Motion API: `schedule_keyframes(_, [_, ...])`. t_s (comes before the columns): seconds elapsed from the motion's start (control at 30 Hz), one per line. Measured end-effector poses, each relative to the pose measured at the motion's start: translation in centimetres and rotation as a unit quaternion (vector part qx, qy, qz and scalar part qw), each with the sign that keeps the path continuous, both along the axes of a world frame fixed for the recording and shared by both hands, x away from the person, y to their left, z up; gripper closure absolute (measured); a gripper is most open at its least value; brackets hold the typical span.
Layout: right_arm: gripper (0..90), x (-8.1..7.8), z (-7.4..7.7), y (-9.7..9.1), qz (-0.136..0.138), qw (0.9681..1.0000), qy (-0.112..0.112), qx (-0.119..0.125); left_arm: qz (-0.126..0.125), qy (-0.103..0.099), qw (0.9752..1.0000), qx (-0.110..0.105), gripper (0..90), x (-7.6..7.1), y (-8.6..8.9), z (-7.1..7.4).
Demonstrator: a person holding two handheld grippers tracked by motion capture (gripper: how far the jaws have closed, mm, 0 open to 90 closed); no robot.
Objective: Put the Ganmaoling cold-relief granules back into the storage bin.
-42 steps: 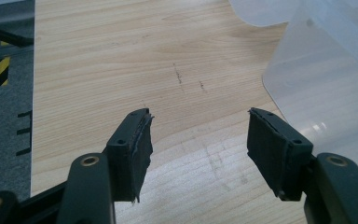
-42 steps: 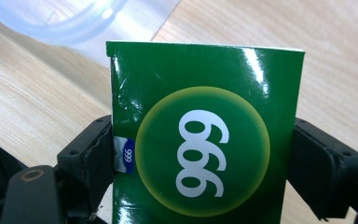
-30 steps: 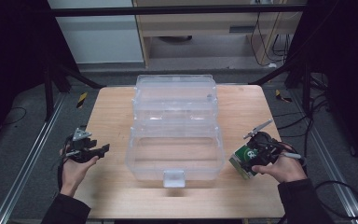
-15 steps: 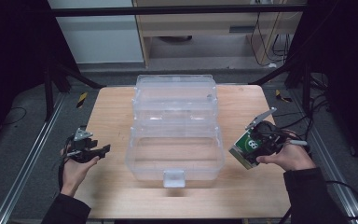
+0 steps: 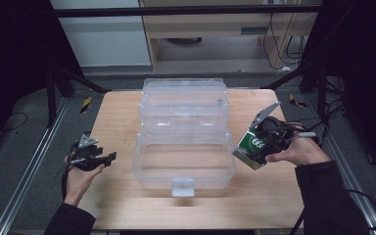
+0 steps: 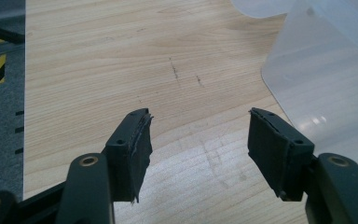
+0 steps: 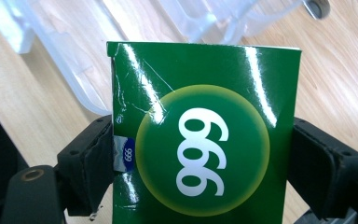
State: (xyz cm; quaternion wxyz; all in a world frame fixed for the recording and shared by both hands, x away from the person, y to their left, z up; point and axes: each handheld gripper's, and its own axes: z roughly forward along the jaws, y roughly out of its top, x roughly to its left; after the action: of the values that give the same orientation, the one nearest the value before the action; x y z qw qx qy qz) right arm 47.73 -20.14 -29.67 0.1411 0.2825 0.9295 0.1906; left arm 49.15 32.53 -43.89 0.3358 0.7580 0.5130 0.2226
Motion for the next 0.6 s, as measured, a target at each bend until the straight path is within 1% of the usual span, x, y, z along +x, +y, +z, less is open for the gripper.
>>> schedule_keyframes(0.07, [17.2, 0.2, 0.3, 0.4, 0.015, 0.9999, -0.002, -0.002, 0.0, 0.0, 1.0, 0.001, 38.6, 0.0, 0.0, 0.0])
schedule_keyframes(0.27, [17.2, 0.7, 0.7, 2.0, 0.052, 0.9986, 0.002, -0.008, 0.0, 0.002, 1.0, 0.0, 38.6, 0.0, 0.0, -0.1])
schedule_keyframes(0.33, [17.3, 0.9, 0.8, 2.7, 0.07, 0.9975, 0.005, -0.012, 0.0, 0.001, 1.0, 0.0, 38.6, 0.0, 0.0, -0.1])
schedule_keyframes(0.4, [17.3, 1.0, 0.9, 3.2, 0.078, 0.9968, 0.009, -0.017, 0.0, 0.0, 1.0, 0.0, 38.6, 0.0, 0.0, -0.1])
schedule_keyframes(0.5, [17.3, 1.2, 1.0, 3.9, 0.096, 0.995, 0.01, -0.026, 0.0, -0.001, 1.0, 0.001, 38.6, 0.0, 0.1, -0.1])
schedule_keyframes(0.6, [17.3, 1.4, 1.2, 4.7, 0.108, 0.9936, 0.015, -0.027, 0.0, 0.001, 1.0, 0.001, 38.5, 0.0, 0.0, -0.1])
